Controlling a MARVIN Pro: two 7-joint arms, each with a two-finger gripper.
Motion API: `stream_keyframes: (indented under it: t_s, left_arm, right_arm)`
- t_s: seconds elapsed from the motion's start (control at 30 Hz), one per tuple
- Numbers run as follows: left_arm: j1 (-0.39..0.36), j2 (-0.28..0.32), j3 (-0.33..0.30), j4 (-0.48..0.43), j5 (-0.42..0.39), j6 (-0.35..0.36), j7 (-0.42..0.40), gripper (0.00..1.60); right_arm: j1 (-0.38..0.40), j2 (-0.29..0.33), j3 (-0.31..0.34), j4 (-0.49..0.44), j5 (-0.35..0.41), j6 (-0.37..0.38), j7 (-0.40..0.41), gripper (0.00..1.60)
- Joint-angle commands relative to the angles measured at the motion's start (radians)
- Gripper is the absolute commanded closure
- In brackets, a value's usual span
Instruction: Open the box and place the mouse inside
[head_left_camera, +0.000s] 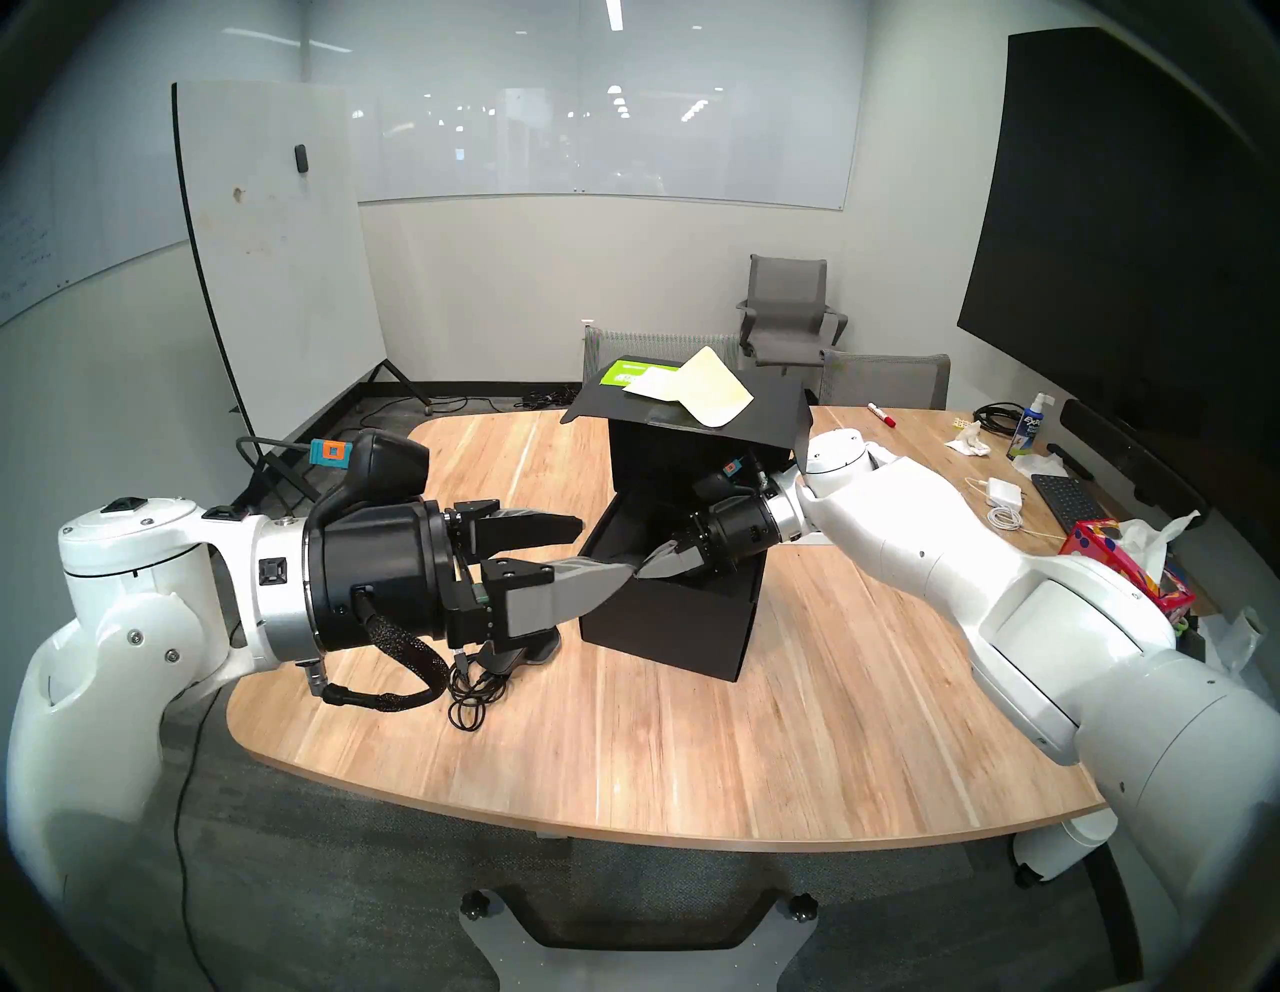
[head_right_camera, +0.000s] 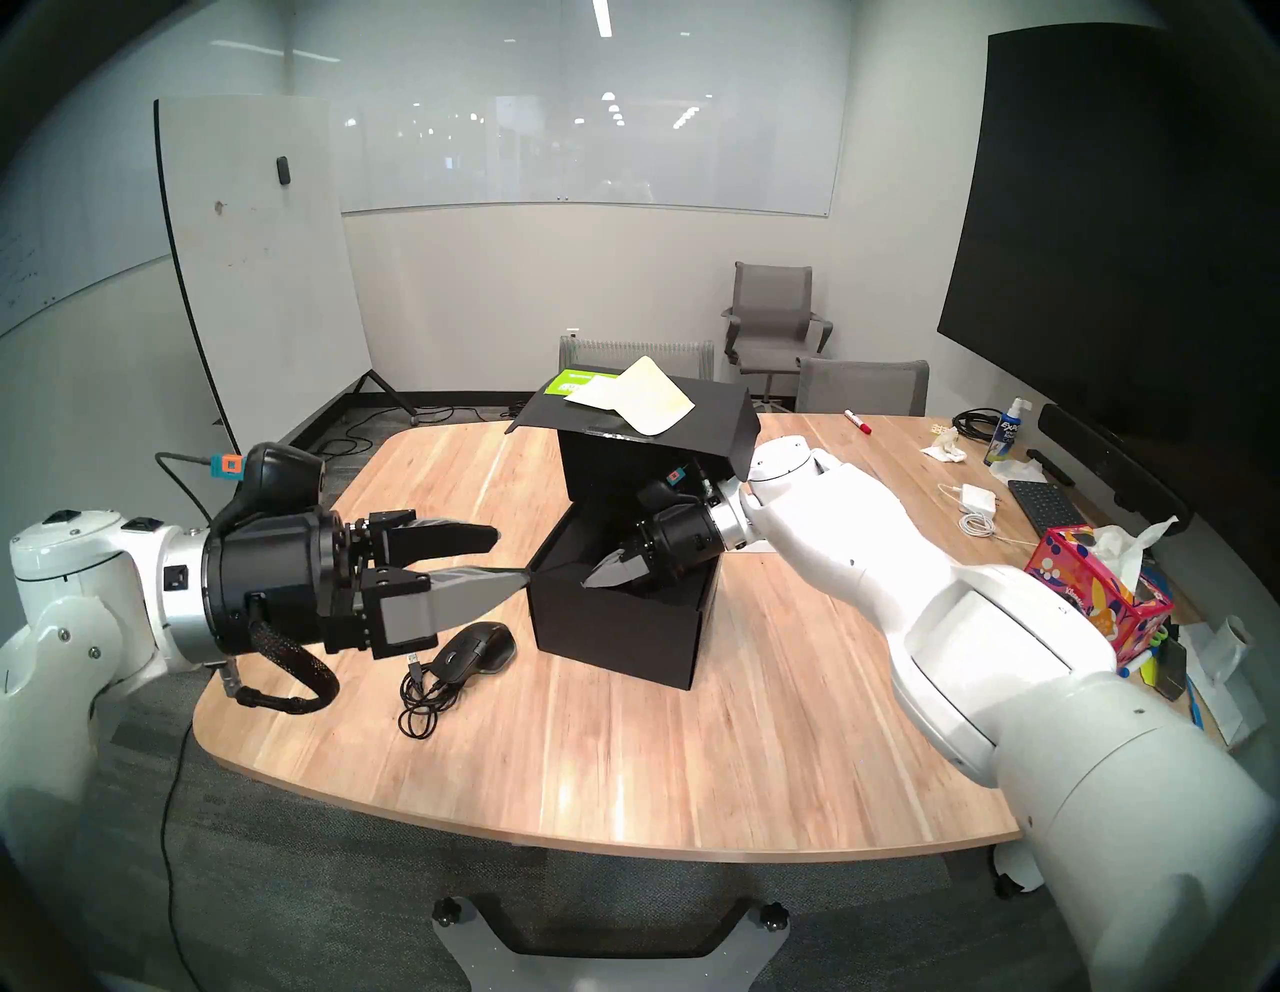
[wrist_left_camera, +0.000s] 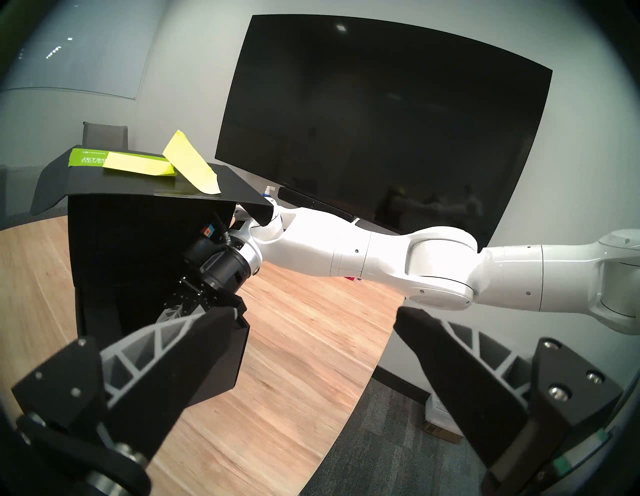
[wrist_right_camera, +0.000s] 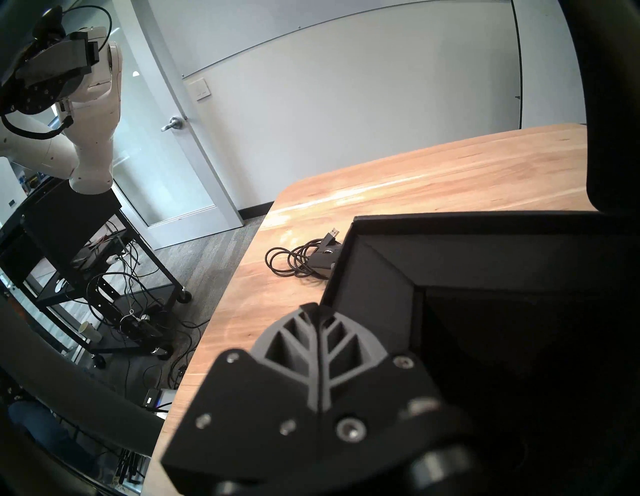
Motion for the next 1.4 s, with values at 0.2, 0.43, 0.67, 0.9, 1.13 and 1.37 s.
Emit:
stream_keyframes:
  t_s: [0.2,0.43,0.67,0.9,1.13,1.37]
  left_arm:
    - [0.000,0.000,-0.004,-0.007,0.003,-0.001,0.001,0.00]
    - [-0.001,0.000,-0.004,-0.007,0.003,0.000,0.001,0.00]
    - [-0.001,-0.001,-0.004,-0.007,0.003,0.000,0.001,0.00]
    - [-0.001,-0.001,-0.004,-0.007,0.003,0.000,0.001,0.00]
    - [-0.001,-0.001,-0.004,-0.007,0.003,0.000,0.001,0.00]
    - [-0.001,-0.001,-0.004,-0.007,0.004,0.001,0.001,0.00]
  right_arm:
    - [0.046,-0.037,-0.002,0.022,0.014,-0.030,-0.001,0.00]
    - [0.056,-0.034,-0.003,0.024,0.015,-0.038,-0.001,0.00]
    - [0.071,-0.025,-0.002,0.012,0.017,-0.037,-0.001,0.00]
    - [0.079,-0.016,-0.003,-0.003,0.020,-0.034,-0.001,0.00]
    - [0.080,-0.002,-0.008,-0.029,0.024,-0.026,-0.001,0.00]
    - [0.074,0.016,-0.016,-0.067,0.032,-0.008,-0.001,0.00]
